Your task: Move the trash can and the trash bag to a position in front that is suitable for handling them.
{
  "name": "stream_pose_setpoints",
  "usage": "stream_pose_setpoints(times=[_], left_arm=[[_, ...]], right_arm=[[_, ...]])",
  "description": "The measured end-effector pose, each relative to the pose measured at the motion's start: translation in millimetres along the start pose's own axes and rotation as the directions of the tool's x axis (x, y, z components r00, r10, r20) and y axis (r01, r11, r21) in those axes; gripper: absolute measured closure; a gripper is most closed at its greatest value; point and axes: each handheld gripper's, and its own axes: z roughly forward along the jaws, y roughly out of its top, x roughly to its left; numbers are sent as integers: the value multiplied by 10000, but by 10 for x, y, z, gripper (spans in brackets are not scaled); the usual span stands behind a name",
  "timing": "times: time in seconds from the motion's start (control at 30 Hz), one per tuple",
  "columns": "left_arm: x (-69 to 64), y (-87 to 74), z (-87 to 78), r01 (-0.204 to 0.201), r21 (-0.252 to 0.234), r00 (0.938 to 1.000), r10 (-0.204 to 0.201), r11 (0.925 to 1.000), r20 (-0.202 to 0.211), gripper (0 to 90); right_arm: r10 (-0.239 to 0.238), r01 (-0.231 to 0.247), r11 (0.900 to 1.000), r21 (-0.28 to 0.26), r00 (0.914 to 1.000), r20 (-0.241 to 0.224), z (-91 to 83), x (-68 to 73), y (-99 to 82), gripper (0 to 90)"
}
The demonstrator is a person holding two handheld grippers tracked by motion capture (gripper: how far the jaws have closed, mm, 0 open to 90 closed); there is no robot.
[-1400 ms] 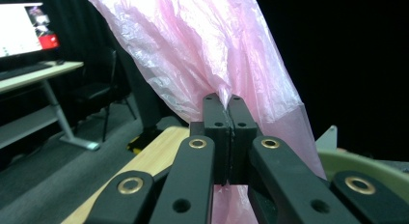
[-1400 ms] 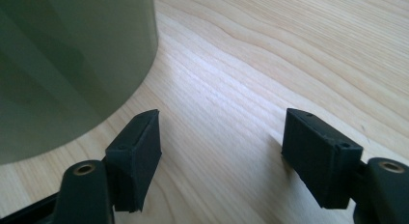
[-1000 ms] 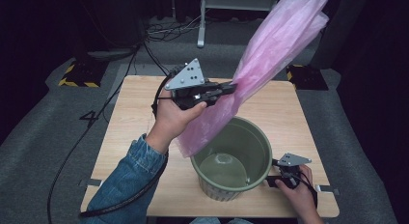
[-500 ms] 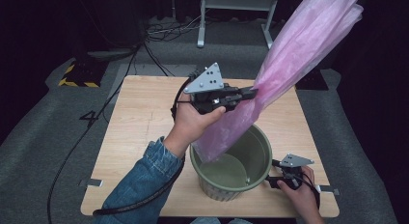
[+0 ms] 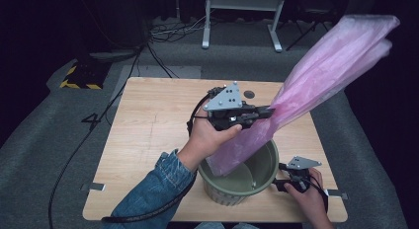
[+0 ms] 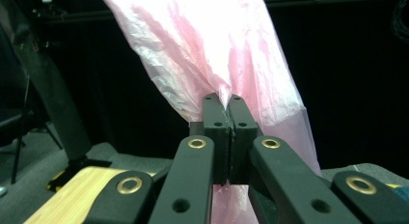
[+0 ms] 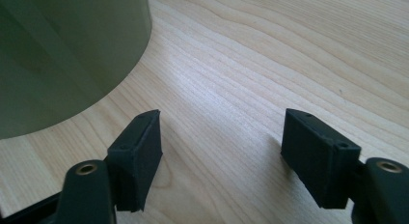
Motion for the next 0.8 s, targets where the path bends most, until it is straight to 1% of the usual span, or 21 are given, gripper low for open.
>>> stream_pose_setpoints(times=[0.1,0.2,0.37,0.43,0.5,0.53,0.57,0.63,0.67,0.7,0.77,0.8], left_arm=[[16,-62,-49,53,103,9998,-52,9999,-175,892],[4,-143,-101,83,265,9996,-76,9996,-267,891],[-38,-283,-213,255,533,9991,-236,9983,-360,888],[-59,-339,-270,233,728,9989,-202,9971,-432,887],[-88,-382,-324,254,869,9987,-215,9959,-453,888],[-102,-396,-341,234,945,9988,-193,9952,-445,888],[-125,-402,-369,132,1040,9988,-82,9945,-485,890],[-184,-395,-424,73,1115,9989,-21,9937,-464,892],[-211,-385,-445,28,1144,9991,21,9934,-429,892],[-237,-375,-459,-11,1269,9990,67,9919,-436,892],[-281,-361,-478,-115,1504,9986,193,9886,-502,891],[-291,-355,-485,-146,1576,9984,231,9874,-522,892]], right_arm=[[49,-48,9999,-98,10000,71,-31,-27,22,310],[127,-120,9994,-329,9997,219,-99,-72,73,311],[139,-120,9978,-647,9995,279,-190,-116,147,311],[155,-135,9973,-718,9995,271,-202,-127,163,311],[131,-103,9961,-873,9994,312,-248,-159,223,311],[131,-103,9961,-873,9994,312,-248,-159,223,311],[118,-89,9960,-890,9994,321,-260,-164,238,311],[67,-37,9953,-970,9995,305,-289,-182,280,311],[31,-3,9945,-1052,9996,272,-317,-198,332,311],[31,-3,9945,-1052,9996,272,-317,-198,332,311],[-29,51,9931,-1172,9998,190,-349,-210,417,311],[-167,186,9913,-1300,9997,153,-385,-208,508,311]])
